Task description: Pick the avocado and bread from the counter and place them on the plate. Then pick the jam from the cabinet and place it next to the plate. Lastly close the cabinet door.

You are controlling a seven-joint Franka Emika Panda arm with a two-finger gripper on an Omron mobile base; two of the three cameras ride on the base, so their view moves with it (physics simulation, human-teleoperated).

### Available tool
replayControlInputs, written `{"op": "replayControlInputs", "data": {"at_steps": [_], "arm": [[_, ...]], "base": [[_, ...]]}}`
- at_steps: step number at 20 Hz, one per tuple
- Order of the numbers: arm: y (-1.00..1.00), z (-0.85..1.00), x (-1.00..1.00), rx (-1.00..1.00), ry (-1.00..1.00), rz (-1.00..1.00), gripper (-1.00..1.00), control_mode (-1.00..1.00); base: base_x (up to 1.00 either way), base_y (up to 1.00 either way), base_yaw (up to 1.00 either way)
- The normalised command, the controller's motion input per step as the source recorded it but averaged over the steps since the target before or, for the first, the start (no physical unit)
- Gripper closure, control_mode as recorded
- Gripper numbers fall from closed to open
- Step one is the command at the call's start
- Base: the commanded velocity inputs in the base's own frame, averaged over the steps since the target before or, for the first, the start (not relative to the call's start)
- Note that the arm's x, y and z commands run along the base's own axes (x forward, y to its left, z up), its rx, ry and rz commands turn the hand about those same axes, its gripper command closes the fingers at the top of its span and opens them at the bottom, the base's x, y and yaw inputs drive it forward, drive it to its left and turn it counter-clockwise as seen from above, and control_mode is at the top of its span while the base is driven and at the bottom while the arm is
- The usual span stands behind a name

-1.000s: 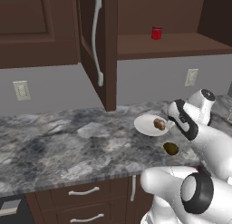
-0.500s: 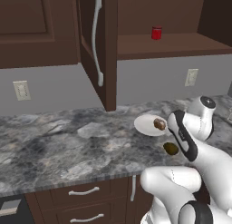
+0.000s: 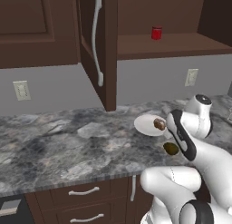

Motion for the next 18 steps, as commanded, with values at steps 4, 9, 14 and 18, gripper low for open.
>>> {"op": "replayControlInputs", "data": {"at_steps": [4,9,14,18], "arm": [[0.00,0.00,-0.01,0.00,0.15,0.00,-1.00,-1.00],[0.02,0.00,-0.03,0.00,0.09,0.00,-1.00,-1.00],[0.05,-0.10,0.00,0.00,0.11,0.00,-1.00,-1.00],[0.02,-0.22,0.00,0.00,0.09,0.00,-1.00,-1.00]], "base": [[0.00,0.00,0.00],[0.00,0.00,0.00],[0.00,0.00,0.00],[0.00,0.00,0.00]]}}
